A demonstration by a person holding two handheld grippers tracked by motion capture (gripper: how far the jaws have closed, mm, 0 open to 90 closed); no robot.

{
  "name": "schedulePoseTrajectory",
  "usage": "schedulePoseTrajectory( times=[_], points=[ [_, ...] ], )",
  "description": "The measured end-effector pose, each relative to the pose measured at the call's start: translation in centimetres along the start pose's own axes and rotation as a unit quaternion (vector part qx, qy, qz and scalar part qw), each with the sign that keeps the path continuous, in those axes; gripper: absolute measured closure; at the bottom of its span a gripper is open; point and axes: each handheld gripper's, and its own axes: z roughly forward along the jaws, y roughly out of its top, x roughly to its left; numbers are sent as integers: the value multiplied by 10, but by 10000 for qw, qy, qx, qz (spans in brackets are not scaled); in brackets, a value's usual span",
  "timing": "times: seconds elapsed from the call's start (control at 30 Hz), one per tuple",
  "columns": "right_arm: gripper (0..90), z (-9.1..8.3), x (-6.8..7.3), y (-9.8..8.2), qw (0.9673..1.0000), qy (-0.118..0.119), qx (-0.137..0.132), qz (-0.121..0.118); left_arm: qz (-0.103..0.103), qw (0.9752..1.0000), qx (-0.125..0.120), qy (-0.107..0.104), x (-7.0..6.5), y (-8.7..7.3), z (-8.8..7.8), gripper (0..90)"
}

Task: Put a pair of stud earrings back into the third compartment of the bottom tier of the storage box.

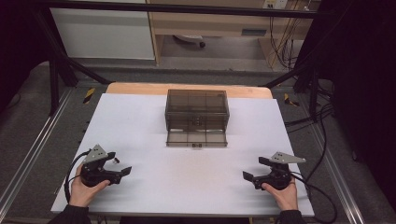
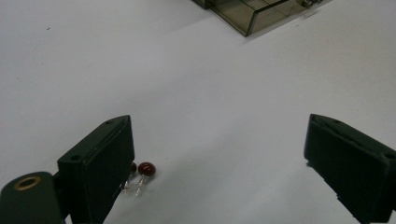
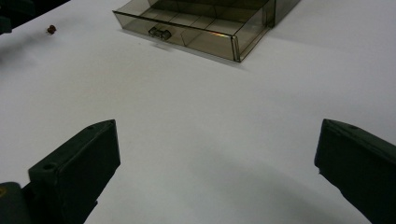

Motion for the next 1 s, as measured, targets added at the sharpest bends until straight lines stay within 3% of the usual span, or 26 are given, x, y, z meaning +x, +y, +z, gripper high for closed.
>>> schedulePoseTrajectory(
  times=[0.33, 0.53, 0.73, 1.0],
  points=[
    [7, 0, 0, 0, 10000, -23, 28, -11, -74, 9998, 91, 149, 10, 2, 2, 98],
    [6, 0, 0, 0, 10000, -20, 35, -27, -232, 9989, 219, 348, 22, 3, 4, 128],
    [7, 1, 1, -1, 10000, -5, 75, -11, -419, 9969, 363, 566, 33, -2, 3, 208],
    [7, 2, 0, -1, 10000, -8, 87, -39, -443, 9949, 495, 757, 40, -6, 1, 377]
  ],
)
